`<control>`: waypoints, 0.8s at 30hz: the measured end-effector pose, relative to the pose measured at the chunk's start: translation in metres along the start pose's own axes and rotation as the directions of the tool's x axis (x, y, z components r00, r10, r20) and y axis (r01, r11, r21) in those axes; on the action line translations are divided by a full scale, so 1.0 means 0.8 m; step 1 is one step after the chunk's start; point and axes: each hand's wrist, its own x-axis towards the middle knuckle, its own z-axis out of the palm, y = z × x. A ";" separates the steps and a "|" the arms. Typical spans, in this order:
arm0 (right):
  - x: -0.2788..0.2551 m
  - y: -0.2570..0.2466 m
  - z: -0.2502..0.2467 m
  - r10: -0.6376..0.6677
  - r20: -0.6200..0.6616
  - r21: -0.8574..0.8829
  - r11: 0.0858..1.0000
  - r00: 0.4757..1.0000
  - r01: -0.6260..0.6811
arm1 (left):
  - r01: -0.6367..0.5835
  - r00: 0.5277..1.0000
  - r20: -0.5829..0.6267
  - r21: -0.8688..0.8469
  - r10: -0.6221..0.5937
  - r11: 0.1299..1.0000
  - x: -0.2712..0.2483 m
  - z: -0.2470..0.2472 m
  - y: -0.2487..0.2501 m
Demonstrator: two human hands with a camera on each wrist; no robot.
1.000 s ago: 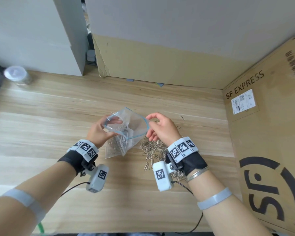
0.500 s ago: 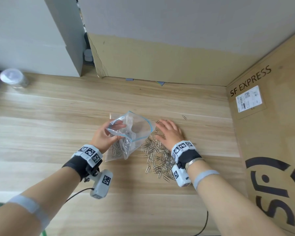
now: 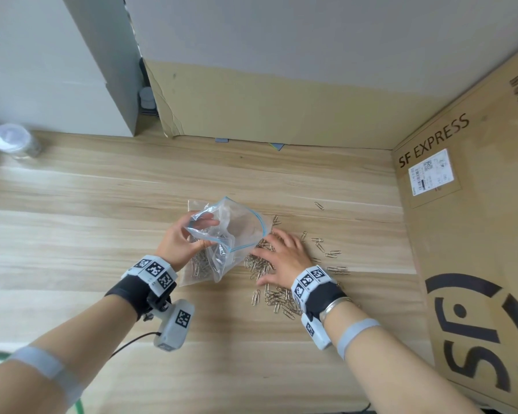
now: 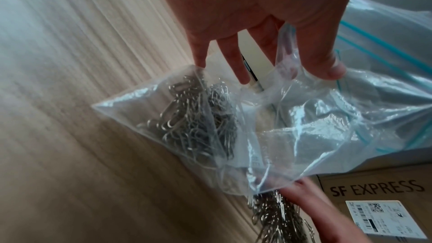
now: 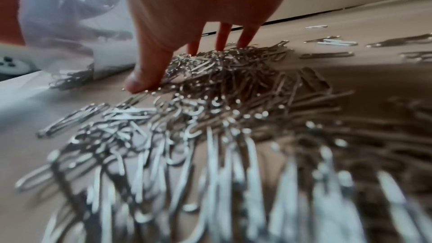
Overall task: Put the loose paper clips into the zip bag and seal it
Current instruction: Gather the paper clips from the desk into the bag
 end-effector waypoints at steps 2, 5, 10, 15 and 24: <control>-0.002 0.008 -0.002 -0.032 -0.042 0.088 0.996 0.999 0.036 | 0.004 1.000 0.005 0.003 -0.004 1.000 0.000 -0.001 0.001; -0.005 0.016 -0.004 -0.060 -0.074 0.203 0.976 0.995 0.074 | -0.010 1.000 0.009 0.033 0.010 0.999 0.001 0.000 0.001; -0.005 0.017 -0.008 -0.053 -0.131 0.278 0.957 0.990 0.088 | -0.023 1.000 0.013 0.076 0.022 0.997 0.004 -0.001 0.000; -0.008 0.021 -0.017 0.075 -0.141 0.374 0.927 0.987 -0.017 | -0.025 1.000 0.008 0.095 0.024 0.995 0.002 -0.004 0.002; -0.036 0.022 -0.093 0.305 -0.302 0.641 0.766 0.903 -0.044 | -0.019 1.000 0.019 0.104 0.017 0.994 0.004 0.000 0.006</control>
